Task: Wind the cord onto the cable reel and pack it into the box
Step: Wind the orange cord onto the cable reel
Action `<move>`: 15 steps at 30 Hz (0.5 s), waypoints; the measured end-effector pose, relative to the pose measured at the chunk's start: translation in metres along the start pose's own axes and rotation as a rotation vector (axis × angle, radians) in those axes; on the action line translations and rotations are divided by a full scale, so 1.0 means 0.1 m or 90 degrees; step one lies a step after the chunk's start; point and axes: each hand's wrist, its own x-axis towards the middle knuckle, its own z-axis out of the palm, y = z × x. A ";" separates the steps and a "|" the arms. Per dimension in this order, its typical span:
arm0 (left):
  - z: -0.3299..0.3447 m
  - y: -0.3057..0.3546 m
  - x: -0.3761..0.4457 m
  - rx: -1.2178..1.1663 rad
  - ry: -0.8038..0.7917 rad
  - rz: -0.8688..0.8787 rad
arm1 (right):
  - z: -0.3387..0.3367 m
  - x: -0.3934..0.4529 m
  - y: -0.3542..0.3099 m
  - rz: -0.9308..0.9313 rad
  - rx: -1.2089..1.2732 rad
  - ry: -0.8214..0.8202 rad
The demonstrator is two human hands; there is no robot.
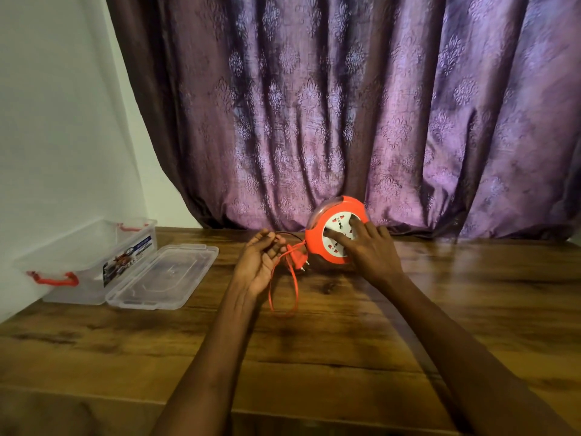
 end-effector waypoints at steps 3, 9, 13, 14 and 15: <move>-0.05 0.02 0.03 -0.081 0.006 -0.011 | 0.01 0.02 -0.02 -0.010 -0.001 -0.002; -0.09 -0.04 0.06 0.177 -0.013 0.031 | -0.01 0.03 -0.07 0.049 0.021 -0.020; -0.14 -0.22 0.10 0.383 -0.004 0.084 | 0.00 0.05 -0.06 0.077 0.019 -0.008; -0.16 -0.26 0.10 0.446 -0.009 0.102 | 0.02 0.06 -0.04 0.086 0.015 -0.001; -0.19 -0.30 0.08 0.543 -0.011 0.119 | 0.02 0.06 -0.03 0.097 0.013 0.001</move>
